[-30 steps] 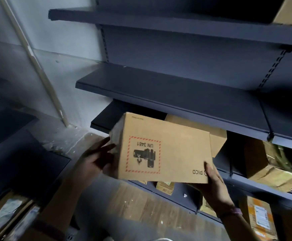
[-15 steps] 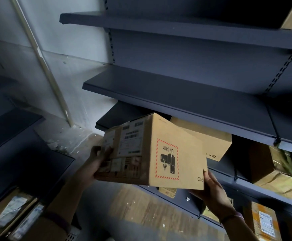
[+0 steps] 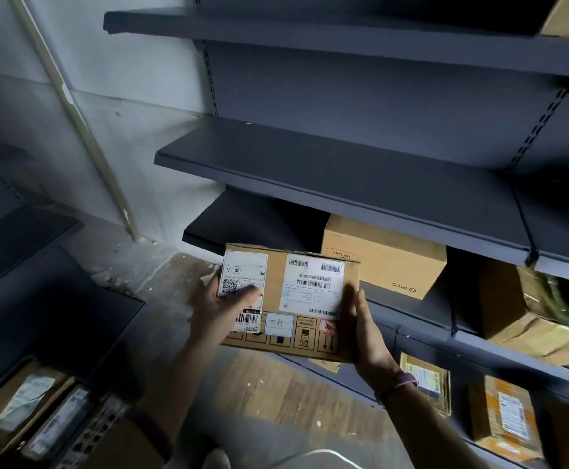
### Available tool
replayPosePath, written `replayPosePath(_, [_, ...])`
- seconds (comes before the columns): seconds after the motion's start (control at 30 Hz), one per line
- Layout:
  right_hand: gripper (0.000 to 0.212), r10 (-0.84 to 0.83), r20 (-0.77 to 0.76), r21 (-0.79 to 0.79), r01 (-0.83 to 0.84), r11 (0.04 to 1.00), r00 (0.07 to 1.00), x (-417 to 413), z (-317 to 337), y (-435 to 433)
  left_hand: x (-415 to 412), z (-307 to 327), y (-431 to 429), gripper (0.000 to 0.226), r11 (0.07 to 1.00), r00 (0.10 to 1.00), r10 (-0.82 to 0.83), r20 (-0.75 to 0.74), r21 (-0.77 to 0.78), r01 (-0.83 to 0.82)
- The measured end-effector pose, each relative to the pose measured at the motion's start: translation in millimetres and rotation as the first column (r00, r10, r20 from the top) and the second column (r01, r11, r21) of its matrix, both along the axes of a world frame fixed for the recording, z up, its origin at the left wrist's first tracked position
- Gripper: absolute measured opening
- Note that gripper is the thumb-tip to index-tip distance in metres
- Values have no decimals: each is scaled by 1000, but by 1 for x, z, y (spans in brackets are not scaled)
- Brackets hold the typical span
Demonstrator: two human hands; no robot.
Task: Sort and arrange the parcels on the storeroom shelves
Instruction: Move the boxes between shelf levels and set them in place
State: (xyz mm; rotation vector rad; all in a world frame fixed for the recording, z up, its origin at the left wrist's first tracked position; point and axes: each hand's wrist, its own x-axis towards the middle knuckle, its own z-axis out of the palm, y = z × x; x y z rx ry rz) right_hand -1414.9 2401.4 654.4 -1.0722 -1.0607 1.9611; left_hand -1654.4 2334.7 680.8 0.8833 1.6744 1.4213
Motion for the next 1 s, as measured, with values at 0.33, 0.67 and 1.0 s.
replayPosePath(0.33, [51, -117, -18, 107, 119, 987, 993, 14, 6, 3, 12, -5, 8, 64, 999, 999, -5, 33, -46, 7])
replayPosePath(0.67, [40, -487, 89, 61, 483, 874, 869, 71, 1, -27, 63, -4, 59, 54, 925, 939, -341, 51, -160, 345])
replayPosePath(1.0, [44, -861, 161, 103, 859, 501, 482, 184, 23, -114, 225, -5, 92, 91, 632, 643, -747, 170, -119, 765])
